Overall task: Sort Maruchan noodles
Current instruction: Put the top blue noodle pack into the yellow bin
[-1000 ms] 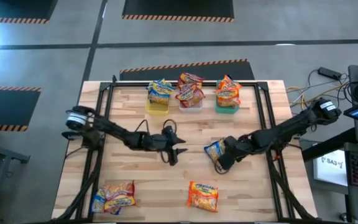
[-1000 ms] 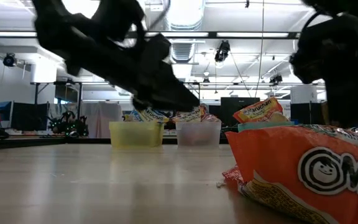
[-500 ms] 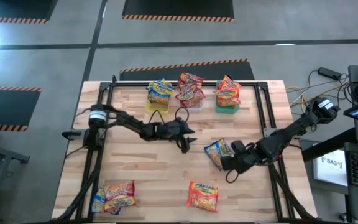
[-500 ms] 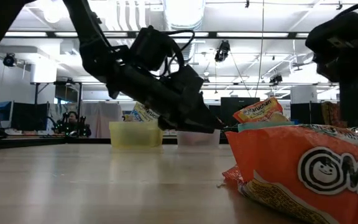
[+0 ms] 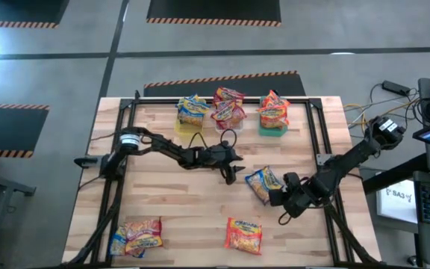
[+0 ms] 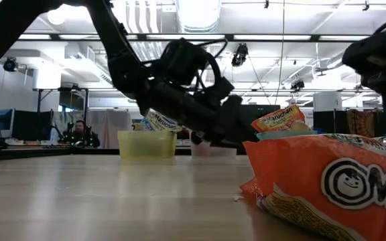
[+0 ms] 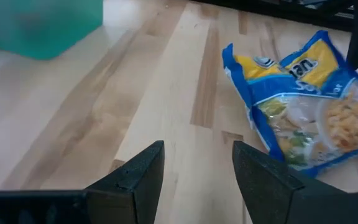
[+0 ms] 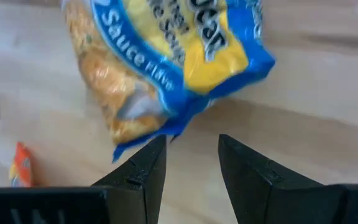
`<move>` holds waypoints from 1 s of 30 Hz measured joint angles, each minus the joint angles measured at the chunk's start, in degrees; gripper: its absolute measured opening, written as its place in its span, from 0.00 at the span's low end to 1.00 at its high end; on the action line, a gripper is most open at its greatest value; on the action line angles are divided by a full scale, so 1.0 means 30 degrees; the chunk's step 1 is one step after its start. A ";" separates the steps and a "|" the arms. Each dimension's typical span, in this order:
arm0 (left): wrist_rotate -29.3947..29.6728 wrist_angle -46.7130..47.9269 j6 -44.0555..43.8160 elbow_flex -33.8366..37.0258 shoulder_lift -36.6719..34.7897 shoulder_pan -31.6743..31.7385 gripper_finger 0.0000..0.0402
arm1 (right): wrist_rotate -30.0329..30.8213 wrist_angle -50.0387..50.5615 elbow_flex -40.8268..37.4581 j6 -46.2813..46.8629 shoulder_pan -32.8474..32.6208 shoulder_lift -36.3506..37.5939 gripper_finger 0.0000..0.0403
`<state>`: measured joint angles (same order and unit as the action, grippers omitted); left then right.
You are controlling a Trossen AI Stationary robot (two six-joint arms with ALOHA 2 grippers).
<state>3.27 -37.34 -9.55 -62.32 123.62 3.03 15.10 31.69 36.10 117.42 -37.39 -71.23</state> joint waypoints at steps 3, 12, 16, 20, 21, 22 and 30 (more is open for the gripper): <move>-0.0253 0.0095 0.0053 -0.0787 0.0653 0.0007 0.43 | 0.0503 -0.0113 0.0000 -0.0115 0.0003 -0.0658 0.34; -0.1027 0.0756 0.0177 -0.1248 0.0995 0.0015 0.43 | 0.1695 -0.0844 -0.0036 -0.1508 0.0003 -0.2324 0.34; -0.1214 0.1259 0.0145 -0.1199 0.0995 0.0007 0.43 | 0.1987 -0.1127 -0.0044 -0.2553 -0.0034 -0.2079 0.34; -0.1211 0.1613 -0.0132 -0.1188 0.0995 0.0009 0.43 | 0.1764 -0.1155 -0.0044 -0.3940 -0.0041 -0.1402 0.34; -0.1211 0.1632 -0.0202 -0.1188 0.0995 0.0007 0.43 | 0.1504 -0.1169 -0.0044 -0.4206 -0.0041 -0.1176 0.34; -0.1211 0.1646 -0.0254 -0.1188 0.0995 0.0007 0.43 | 0.1405 -0.1136 -0.0035 -0.4651 -0.0050 -0.0957 0.34; -0.1415 0.1560 -0.1061 -0.1173 0.0663 -0.0007 0.43 | 0.1703 -0.1140 0.1189 -0.8850 -0.0070 -0.0041 0.34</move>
<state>-0.97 -32.66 -12.73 -65.84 125.61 3.01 20.21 28.27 39.67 90.87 -37.60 -71.36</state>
